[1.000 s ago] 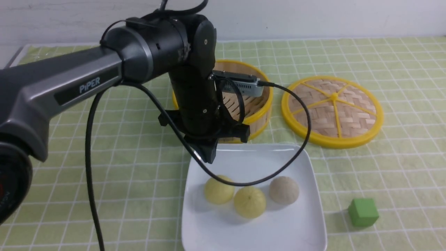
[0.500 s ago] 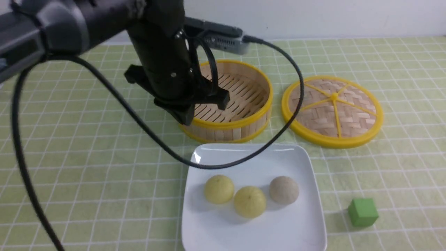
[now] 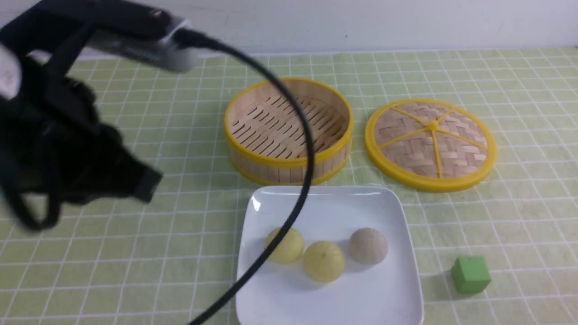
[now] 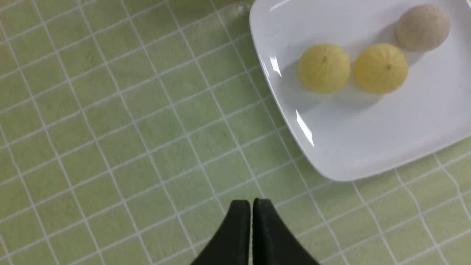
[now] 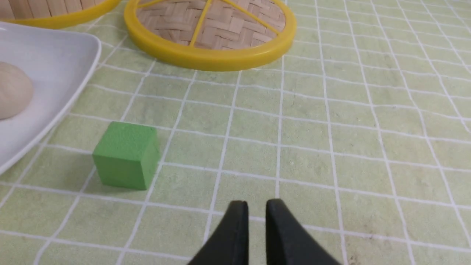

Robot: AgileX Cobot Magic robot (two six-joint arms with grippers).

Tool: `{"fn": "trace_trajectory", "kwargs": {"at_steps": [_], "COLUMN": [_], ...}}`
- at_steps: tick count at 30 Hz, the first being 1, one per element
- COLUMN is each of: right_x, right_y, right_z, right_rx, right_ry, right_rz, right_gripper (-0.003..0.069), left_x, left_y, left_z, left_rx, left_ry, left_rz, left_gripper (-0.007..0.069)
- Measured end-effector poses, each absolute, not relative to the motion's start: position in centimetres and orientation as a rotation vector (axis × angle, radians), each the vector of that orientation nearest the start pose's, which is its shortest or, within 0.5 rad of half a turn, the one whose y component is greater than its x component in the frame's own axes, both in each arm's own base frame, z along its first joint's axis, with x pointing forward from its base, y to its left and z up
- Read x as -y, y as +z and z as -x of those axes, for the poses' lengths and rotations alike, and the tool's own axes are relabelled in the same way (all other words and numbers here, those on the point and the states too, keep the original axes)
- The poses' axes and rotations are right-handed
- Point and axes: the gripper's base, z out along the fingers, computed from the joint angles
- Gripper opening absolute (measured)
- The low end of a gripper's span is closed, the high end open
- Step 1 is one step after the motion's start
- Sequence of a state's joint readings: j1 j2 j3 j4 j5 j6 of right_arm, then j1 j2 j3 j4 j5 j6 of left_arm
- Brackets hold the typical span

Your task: Put the steamed buns into the plate on the green tablecloth.

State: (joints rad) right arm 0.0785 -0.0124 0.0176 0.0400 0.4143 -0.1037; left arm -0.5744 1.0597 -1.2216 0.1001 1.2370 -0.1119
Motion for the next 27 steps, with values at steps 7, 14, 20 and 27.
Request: {"fn": "trace_trajectory", "kwargs": {"at_steps": [7,14,20,27], "right_x": [-0.5,-0.5,-0.5,-0.3], "right_y": [17.2,17.2,17.2,17.2], "right_z": [-5.1,-5.1,-5.1,-5.2], "right_rx": [-1.888,-1.892,-1.892,-1.891], "right_ry": [0.072,0.121,0.125,0.091], "right_rz": [0.079,0.01,0.006,-0.042], "right_gripper": [0.0113,0.0122,0.0131,0.0135], "left_x": [4.6,3.8,4.0,4.4], "left_y": [36.8,34.2,32.8,33.4], "left_z": [-8.7,-7.6,-7.9,-8.4], "left_rx": [-2.41,-2.333,-2.352,-2.264], "left_ry": [-0.216,-0.268,-0.264,-0.319], "left_rz": [-0.45,-0.366,-0.367,-0.335], "left_gripper": [0.0035,0.0035,0.0035,0.0035]}}
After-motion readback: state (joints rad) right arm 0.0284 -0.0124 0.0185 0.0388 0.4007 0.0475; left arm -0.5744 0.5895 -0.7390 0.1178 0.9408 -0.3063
